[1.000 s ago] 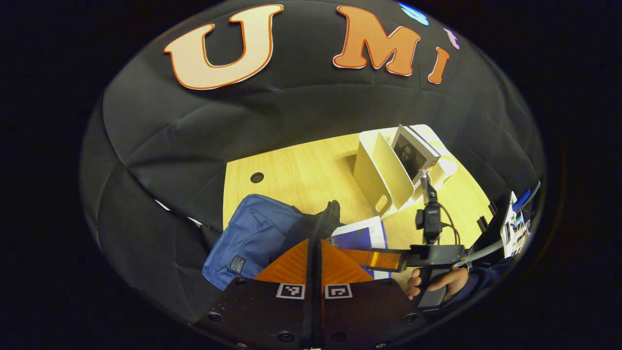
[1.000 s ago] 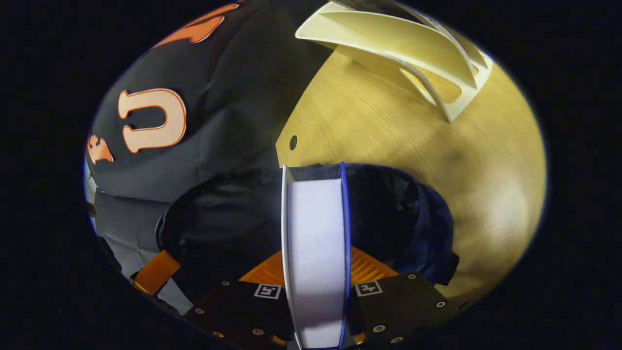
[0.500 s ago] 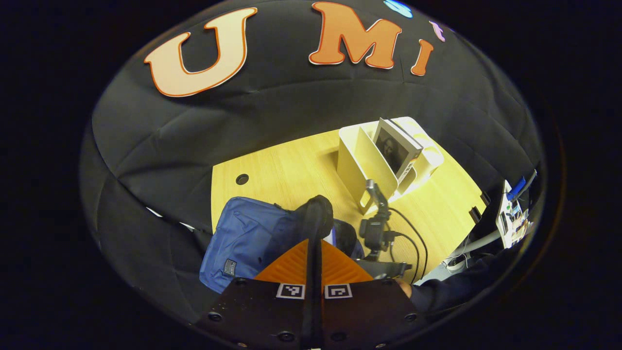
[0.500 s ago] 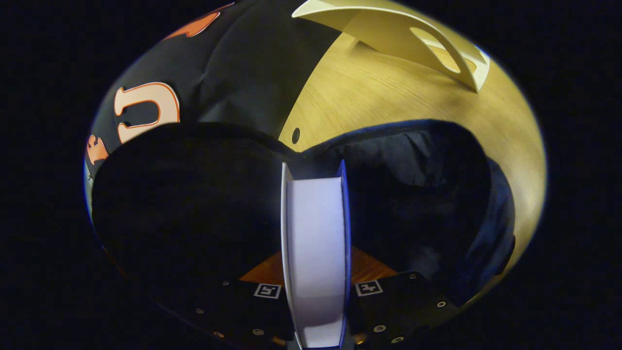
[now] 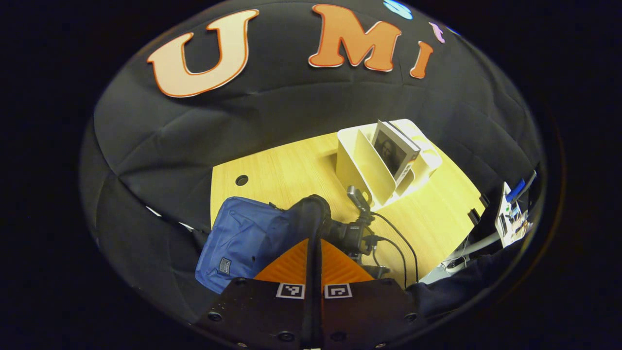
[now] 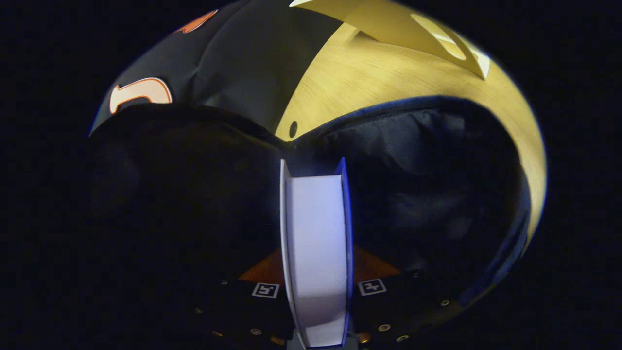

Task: Open the schoolbag, grab two books from the bookshelf and put them into the schoolbag.

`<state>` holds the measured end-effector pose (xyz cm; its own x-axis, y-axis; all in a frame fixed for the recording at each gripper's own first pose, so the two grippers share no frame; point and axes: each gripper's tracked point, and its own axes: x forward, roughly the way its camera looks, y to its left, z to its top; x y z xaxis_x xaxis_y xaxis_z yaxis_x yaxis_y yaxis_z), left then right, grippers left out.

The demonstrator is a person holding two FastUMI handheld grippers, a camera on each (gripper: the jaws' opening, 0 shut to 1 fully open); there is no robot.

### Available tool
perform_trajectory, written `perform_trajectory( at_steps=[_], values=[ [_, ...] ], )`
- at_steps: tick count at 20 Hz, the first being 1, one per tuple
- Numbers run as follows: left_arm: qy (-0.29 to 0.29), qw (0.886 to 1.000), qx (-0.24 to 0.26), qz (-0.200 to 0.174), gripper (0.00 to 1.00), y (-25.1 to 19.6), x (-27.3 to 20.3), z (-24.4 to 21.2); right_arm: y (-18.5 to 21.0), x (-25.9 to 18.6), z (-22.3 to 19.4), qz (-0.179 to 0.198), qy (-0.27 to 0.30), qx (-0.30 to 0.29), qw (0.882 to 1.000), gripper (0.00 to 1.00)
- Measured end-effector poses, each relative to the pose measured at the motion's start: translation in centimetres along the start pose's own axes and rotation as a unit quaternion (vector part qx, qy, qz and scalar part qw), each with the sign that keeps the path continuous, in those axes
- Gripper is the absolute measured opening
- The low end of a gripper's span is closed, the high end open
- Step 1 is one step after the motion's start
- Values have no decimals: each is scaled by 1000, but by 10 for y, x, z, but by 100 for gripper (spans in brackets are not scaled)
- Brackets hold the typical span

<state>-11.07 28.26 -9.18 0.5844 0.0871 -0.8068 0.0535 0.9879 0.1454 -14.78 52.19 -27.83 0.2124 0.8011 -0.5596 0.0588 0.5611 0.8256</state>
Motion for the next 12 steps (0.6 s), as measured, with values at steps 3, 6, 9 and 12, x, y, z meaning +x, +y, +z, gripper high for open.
perform_trajectory(
  at_steps=[3,6,9,12],
  values=[
    [-14,1000,-24,7,0,12,-2,3,-10,-7,-12,-74,57,-81,992,61],
    [-20,999,-40,5,1,12,-6,0,-18,-26,-35,-105,126,-124,979,63],
    [-23,999,-49,1,1,10,-3,-5,-25,-51,-47,-126,162,-168,964,88],
    [-28,998,-52,4,1,10,-2,-4,-32,-72,-26,-130,150,-206,958,92]
  ],
)
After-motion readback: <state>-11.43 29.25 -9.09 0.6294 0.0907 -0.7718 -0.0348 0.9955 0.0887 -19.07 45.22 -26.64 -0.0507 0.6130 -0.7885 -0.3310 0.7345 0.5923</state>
